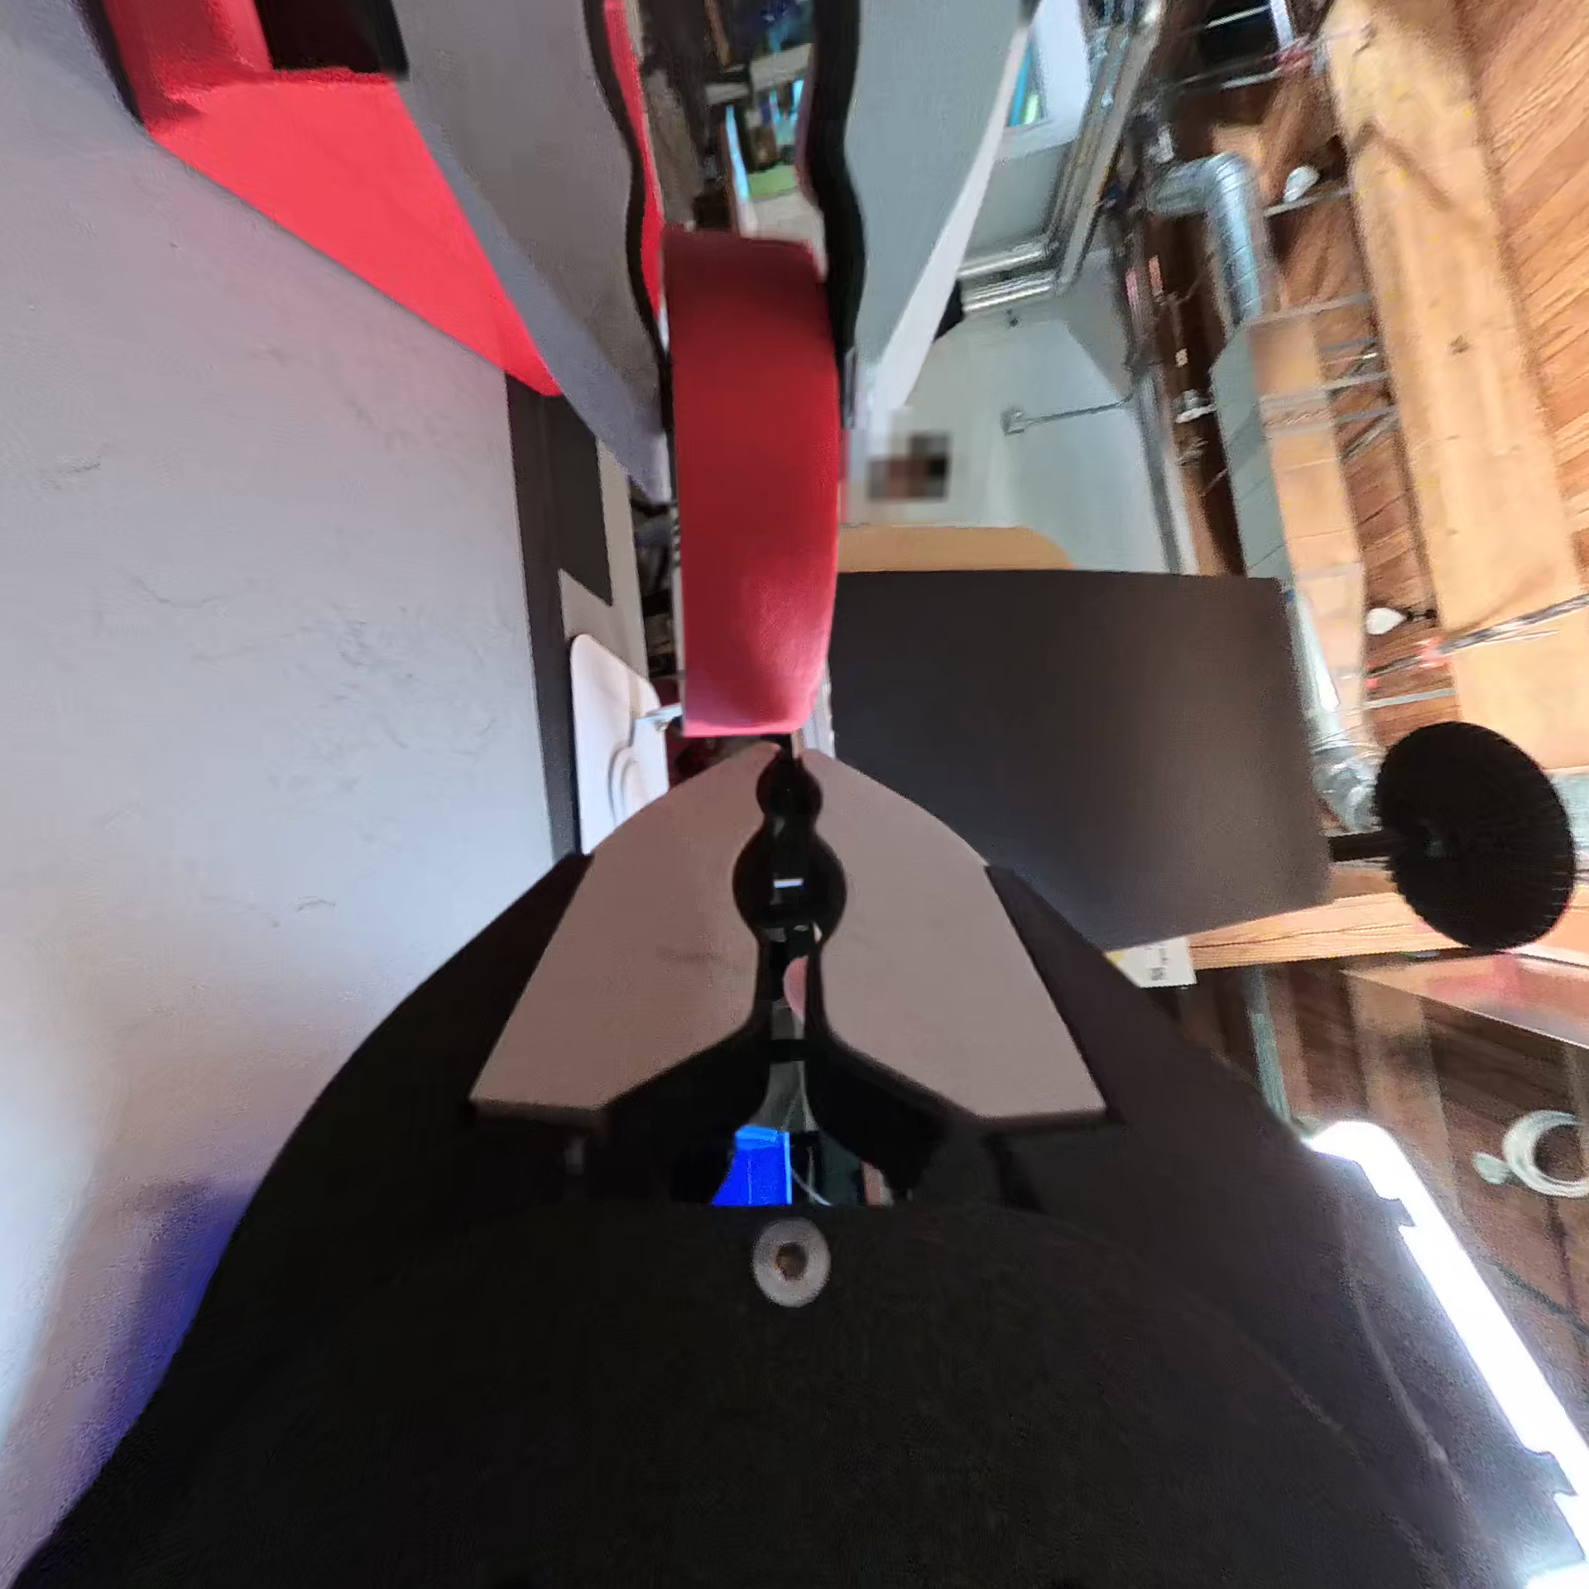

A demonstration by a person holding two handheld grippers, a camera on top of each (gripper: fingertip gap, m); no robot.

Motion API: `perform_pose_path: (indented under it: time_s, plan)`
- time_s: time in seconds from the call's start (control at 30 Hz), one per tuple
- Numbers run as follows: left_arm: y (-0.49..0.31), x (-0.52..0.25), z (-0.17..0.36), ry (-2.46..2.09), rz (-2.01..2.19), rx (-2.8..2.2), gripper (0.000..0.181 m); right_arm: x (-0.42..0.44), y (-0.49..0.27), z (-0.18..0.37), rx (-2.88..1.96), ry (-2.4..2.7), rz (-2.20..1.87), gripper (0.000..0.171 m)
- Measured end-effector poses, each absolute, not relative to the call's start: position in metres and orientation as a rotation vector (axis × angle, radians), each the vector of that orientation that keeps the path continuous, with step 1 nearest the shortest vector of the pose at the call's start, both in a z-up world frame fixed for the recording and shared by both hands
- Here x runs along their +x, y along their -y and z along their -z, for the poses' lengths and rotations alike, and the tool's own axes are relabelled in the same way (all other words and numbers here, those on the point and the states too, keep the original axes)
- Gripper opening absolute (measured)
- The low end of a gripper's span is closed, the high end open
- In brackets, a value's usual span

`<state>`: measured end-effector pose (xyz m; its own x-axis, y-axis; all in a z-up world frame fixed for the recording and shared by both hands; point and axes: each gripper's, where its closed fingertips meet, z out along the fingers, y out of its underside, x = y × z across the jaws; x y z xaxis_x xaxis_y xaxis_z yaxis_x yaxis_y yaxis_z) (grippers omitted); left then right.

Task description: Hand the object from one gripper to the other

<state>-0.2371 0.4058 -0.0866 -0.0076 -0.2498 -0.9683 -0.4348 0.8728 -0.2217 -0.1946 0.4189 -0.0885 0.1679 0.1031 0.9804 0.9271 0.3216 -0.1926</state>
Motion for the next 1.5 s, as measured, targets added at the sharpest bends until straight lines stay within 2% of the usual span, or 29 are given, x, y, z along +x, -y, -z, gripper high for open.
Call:
perform_pose_path:
  time_s: [0.1,0.23,0.3,0.4,0.43,0.47,0.67,0.7,0.77,0.83,0.87,0.9,0.93,0.97,1.23,1.37,1.4,1.47,1.5]
  plan:
    - [-0.406,-0.239,0.089,-1.610,-0.138,-0.546,0.029,-0.204,-0.417,0.084,-1.061,1.252,0.800,0.000]
    - [-0.400,-0.239,0.082,-1.599,-0.130,-0.528,0.029,-0.199,-0.419,0.090,-1.152,1.260,0.732,0.039]
    - [-0.396,-0.238,0.080,-1.595,-0.124,-0.513,0.029,-0.202,-0.419,0.097,-1.169,1.299,0.699,0.052]
    - [-0.388,-0.235,0.079,-1.605,-0.103,-0.494,0.029,-0.213,-0.418,0.106,-1.187,1.318,0.653,0.059]
    - [-0.385,-0.234,0.080,-1.614,-0.095,-0.488,0.029,-0.212,-0.420,0.104,-1.187,1.296,0.669,0.050]
    - [-0.383,-0.234,0.079,-1.609,-0.083,-0.482,0.029,-0.210,-0.420,0.097,-1.155,1.256,0.685,0.032]
    - [-0.375,-0.238,0.059,-1.533,0.107,-0.532,0.029,-0.210,-0.410,0.079,-1.159,1.204,0.569,0.028]
    - [-0.372,-0.239,0.055,-1.521,0.185,-0.550,0.029,-0.212,-0.407,0.080,-1.175,1.210,0.507,0.020]
    - [-0.364,-0.242,0.051,-1.533,0.331,-0.588,0.029,-0.218,-0.401,0.077,-1.173,1.218,0.421,0.031]
    - [-0.357,-0.242,0.047,-1.524,0.450,-0.618,0.029,-0.225,-0.398,0.077,-1.221,1.220,0.346,0.055]
    - [-0.353,-0.242,0.045,-1.520,0.518,-0.631,0.029,-0.231,-0.396,0.078,-1.239,1.217,0.288,0.055]
    - [-0.349,-0.242,0.043,-1.516,0.595,-0.647,0.029,-0.237,-0.392,0.078,-1.239,1.213,0.230,0.050]
    - [-0.348,-0.243,0.041,-1.514,0.662,-0.682,0.029,-0.237,-0.392,0.075,-1.249,1.178,0.199,0.032]
    - [-0.351,-0.243,0.040,-1.507,0.705,-0.734,0.030,-0.237,-0.391,0.073,-1.266,1.159,0.136,0.029]
    - [-0.366,-0.265,0.024,-1.399,1.196,-0.977,0.038,-0.203,-0.368,0.057,-1.416,0.978,-0.650,0.026]
    - [-0.357,-0.249,0.053,-1.504,1.338,-1.169,0.062,-0.198,-0.358,0.053,-1.389,0.962,-0.840,0.026]
    - [-0.353,-0.243,0.062,-1.543,1.322,-1.194,0.060,-0.204,-0.355,0.057,-1.393,1.001,-0.842,0.026]
    - [-0.351,-0.235,0.075,-1.584,1.272,-1.231,0.029,-0.216,-0.356,0.069,-1.441,1.065,-0.773,0.026]
    - [-0.357,-0.232,0.079,-1.566,1.226,-1.268,0.029,-0.217,-0.363,0.074,-1.466,1.065,-0.685,0.026]
